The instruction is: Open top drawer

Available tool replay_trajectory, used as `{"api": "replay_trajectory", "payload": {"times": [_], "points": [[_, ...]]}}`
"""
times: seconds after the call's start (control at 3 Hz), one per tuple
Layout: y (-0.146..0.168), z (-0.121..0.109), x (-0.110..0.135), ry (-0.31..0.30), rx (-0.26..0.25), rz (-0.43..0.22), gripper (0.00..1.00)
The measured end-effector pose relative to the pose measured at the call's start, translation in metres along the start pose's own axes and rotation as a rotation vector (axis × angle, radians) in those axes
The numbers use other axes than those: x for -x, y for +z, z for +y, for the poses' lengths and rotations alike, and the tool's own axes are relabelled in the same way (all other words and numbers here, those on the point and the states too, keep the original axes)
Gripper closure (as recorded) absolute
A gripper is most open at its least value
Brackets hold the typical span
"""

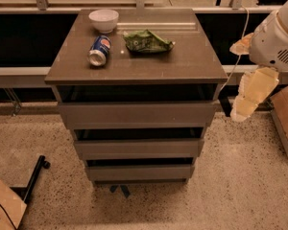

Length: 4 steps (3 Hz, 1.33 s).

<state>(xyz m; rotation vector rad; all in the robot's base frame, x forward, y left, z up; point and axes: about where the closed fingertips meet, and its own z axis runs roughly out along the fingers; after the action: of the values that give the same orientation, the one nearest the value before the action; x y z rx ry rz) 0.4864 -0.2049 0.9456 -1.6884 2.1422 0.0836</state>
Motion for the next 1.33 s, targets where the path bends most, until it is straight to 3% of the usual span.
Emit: {"api": "replay_trajectory", "payload": {"times": [0.33, 0.67, 1.33], "points": [[0.025, 0.009, -0.007, 0.022, 0.009, 0.038, 0.00], [0.064, 0.011, -0.001, 0.010, 0.030, 0.019, 0.00], [0.142, -0.003, 0.005, -0.013, 0.049, -0.135, 0.00]]}}
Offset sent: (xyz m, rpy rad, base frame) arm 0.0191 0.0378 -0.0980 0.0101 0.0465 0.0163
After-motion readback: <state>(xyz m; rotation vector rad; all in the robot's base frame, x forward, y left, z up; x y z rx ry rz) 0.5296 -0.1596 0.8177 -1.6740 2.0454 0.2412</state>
